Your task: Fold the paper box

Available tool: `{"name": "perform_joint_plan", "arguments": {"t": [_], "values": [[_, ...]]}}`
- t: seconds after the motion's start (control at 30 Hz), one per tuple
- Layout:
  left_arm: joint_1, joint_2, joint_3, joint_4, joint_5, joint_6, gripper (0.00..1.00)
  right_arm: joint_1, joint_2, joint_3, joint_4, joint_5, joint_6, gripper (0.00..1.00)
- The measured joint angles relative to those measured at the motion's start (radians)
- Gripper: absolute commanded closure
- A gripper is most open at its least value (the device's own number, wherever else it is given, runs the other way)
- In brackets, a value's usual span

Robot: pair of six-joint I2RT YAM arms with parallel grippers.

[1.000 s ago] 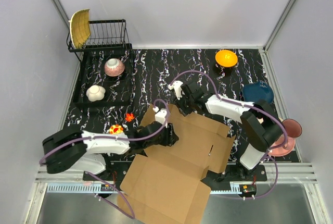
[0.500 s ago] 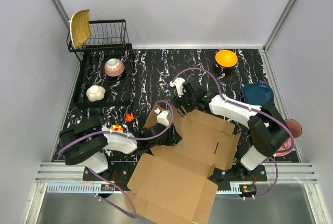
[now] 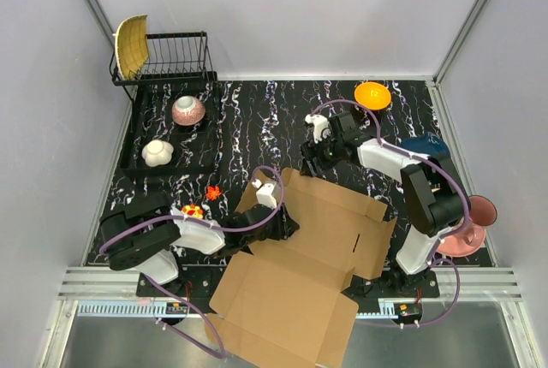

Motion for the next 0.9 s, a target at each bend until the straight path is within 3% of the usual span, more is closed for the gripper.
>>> {"name": "perform_joint_plan", "arguments": {"t": [0.3,0.53,0.8,0.9], "values": [[0.0,-0.019,-0.021,0.001,-0.014,-0.007,0.6,-0.04,0.045,0.0,0.042,-0.267,0.07,0.22],[-0.001,-0.022,-0.022,-0.003,-0.019,-0.008,0.6,-0.036,0.114,-0.013,0.046,-0.302,0.089,0.26],[-0.002,-0.022,-0.023,-0.003,-0.022,-0.01,0.6,-0.035,0.109,-0.065,0.077,-0.316,0.11,0.56],[-0.002,-0.022,-0.023,-0.002,-0.023,-0.01,0.6,-0.032,0.081,-0.116,0.087,-0.312,0.119,0.63]]}}
